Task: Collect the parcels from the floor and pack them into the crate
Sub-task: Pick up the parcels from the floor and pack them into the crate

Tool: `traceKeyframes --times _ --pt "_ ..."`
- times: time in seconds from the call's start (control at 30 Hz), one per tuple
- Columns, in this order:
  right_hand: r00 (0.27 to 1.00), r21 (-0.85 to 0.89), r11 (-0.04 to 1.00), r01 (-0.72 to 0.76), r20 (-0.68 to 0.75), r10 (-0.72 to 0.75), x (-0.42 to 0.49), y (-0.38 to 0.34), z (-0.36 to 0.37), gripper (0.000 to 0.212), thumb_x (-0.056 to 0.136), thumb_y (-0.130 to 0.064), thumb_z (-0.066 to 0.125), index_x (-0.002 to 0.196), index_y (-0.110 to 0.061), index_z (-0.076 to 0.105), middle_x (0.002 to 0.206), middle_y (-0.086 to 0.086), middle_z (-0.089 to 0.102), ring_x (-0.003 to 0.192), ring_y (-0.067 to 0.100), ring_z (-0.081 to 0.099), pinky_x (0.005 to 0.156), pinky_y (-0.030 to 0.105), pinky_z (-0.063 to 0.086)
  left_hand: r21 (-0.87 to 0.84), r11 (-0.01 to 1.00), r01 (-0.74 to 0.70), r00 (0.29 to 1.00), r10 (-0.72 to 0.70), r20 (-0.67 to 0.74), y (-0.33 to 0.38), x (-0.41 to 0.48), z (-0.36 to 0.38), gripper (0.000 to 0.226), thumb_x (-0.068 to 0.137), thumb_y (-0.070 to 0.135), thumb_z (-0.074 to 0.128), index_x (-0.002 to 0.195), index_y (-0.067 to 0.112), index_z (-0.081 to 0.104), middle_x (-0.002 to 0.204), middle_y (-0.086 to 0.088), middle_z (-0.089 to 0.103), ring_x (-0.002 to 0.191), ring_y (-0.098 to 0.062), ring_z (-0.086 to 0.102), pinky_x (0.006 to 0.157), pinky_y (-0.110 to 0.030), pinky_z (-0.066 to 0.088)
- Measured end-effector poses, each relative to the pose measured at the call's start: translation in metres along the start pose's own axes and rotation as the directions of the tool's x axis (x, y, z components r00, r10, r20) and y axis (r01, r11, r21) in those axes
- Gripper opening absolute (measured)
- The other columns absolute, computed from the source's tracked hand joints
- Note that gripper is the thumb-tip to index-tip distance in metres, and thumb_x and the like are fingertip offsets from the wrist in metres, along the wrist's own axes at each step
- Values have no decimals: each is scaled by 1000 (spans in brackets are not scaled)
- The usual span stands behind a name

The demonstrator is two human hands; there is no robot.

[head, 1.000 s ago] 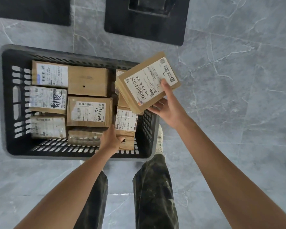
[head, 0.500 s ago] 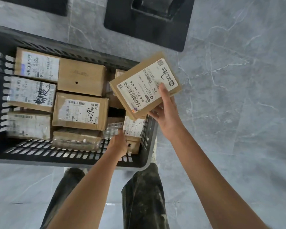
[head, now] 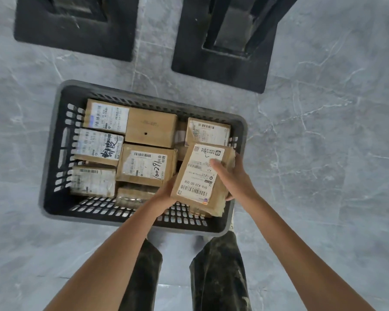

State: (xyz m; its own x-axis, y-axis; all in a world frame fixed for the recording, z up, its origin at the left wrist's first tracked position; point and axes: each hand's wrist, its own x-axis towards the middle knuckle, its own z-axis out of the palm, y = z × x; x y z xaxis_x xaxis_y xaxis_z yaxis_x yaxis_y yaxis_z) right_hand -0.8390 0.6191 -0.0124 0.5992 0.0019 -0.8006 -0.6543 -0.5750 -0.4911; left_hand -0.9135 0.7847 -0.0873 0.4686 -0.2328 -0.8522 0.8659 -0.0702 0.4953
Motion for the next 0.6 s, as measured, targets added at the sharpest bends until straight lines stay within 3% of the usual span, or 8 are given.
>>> traceKeyframes --times 0.1,0.17,0.2,0.27,0.3,0.37,0.47,0.6 --pt "995 -227 972 -65 -90 46 9 -3 12 84 72 -69 57 137 -31 19 127 -2 50 101 21 55 54 33 56 -244 931 273 962 -269 52 -5 -4 -20 15 87 11 54 98 20 57 116 -5 61 124 -22 49 111 -44 32" --pt "995 -402 913 -64 -97 27 16 -5 21 91 69 -69 59 138 -28 16 132 5 44 115 29 50 78 45 56 -260 910 321 947 -310 86 -6 -4 -25 16 87 17 55 103 18 57 119 -5 61 120 -19 50 112 -44 29" --pt "996 -444 894 -64 -85 29 18 -7 27 93 69 -68 61 138 -28 14 135 8 39 119 30 46 85 46 53 -249 914 319 947 -321 34 -6 -3 -22 14 89 20 51 102 16 57 113 -5 63 113 -20 53 108 -43 34" --pt "997 -544 838 -35 -74 -6 21 -12 39 96 68 -67 64 138 -30 11 137 13 34 116 31 49 78 38 50 -138 952 272 951 -288 -114 -2 -1 -8 22 97 24 38 95 11 55 103 -4 63 95 -18 58 87 -33 48" --pt "996 -619 785 -11 -72 -43 22 -14 45 97 67 -69 64 138 -31 10 134 15 34 107 30 53 70 34 47 36 974 224 960 -214 -182 -2 1 1 27 99 25 33 94 10 54 98 -3 61 86 -15 58 75 -27 49" --pt "995 -705 708 26 -47 -83 24 -18 53 100 64 -72 62 138 -32 9 129 16 33 94 29 55 62 30 43 331 931 155 951 -49 -307 -5 6 12 22 100 22 31 93 13 50 87 1 58 75 -12 56 64 -24 49" --pt "997 -673 740 0 -56 -50 21 -17 57 96 65 -67 65 136 -31 10 126 15 33 86 26 51 60 30 42 430 889 160 929 11 -369 -3 11 8 29 100 20 33 76 14 48 73 -1 53 57 -9 47 51 -20 41" --pt "970 -688 725 -17 -187 -155 14 -12 65 93 64 -70 67 131 -23 22 118 14 39 78 23 55 60 30 50 500 850 164 923 46 -382 10 9 3 31 99 20 38 79 6 57 70 -7 58 52 -13 50 50 -25 48"
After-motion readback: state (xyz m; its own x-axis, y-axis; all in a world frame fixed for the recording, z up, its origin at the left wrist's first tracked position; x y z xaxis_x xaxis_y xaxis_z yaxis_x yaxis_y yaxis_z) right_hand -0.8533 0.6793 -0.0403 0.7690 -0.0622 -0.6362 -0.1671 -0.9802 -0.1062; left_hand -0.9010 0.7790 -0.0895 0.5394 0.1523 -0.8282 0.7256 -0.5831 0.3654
